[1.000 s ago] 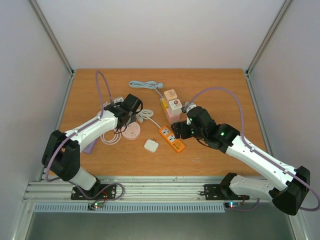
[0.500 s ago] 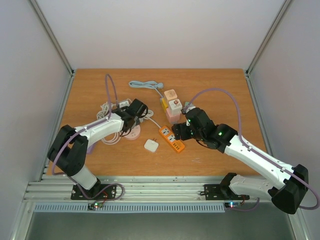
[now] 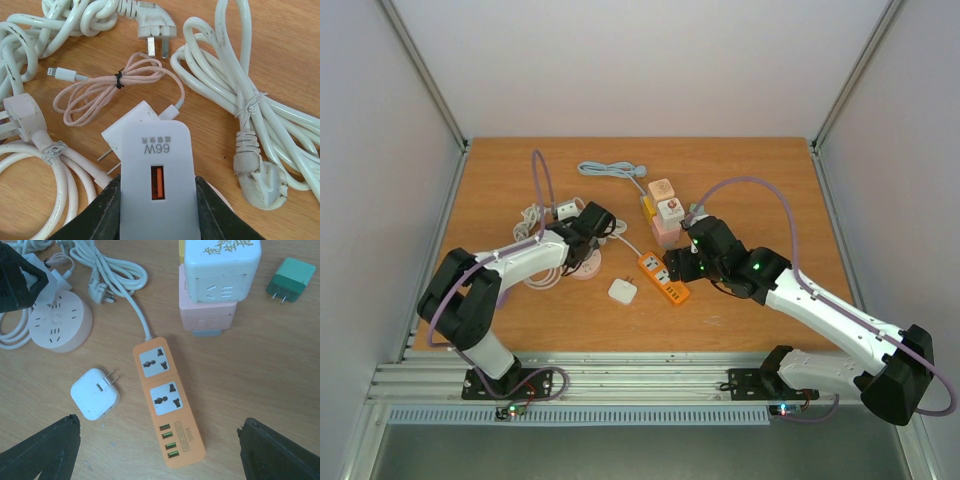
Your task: Insert the plug
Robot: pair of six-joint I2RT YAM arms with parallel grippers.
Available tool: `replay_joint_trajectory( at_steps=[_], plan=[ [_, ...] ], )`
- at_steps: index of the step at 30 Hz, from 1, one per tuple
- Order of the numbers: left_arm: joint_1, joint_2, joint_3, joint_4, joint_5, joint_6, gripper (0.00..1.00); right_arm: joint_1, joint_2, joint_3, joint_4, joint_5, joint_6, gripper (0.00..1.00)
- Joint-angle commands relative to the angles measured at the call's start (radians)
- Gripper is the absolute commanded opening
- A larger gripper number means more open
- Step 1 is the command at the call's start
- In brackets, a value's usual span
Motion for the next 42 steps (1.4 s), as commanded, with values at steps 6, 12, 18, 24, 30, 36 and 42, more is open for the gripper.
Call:
replay_joint_trajectory(
  at_steps=[6,12,18,24,30,36,42],
  plan=[
    [-0.014,-0.051,-0.047,0.097,-0.005,0.008,0.00,0.004,0.003,-0.007,0.018,0.001,0.017,0.87],
    [-0.015,-0.050,-0.060,0.130,0.004,0.014,0.01,0.004,0.002,-0.011,0.016,0.001,0.016,0.87],
    [-0.015,-0.026,-0.055,0.126,-0.034,0.015,0.01,0.004,0.006,-0.014,0.019,-0.001,0.015,0.87],
    [-0.015,-0.006,-0.064,0.130,-0.017,0.011,0.00,0.004,0.014,-0.014,0.020,-0.001,0.016,0.87],
    [-0.028,0.014,-0.088,0.156,-0.012,0.014,0.00,0.004,0.021,-0.017,0.025,-0.001,0.017,0.87],
    [-0.090,0.045,-0.082,0.149,-0.059,0.033,0.01,0.004,0.025,-0.017,0.028,0.000,0.019,0.87],
    [-0.110,0.054,-0.121,0.287,0.046,0.090,0.01,0.004,0.024,-0.022,0.031,0.011,0.027,0.87]
  ],
)
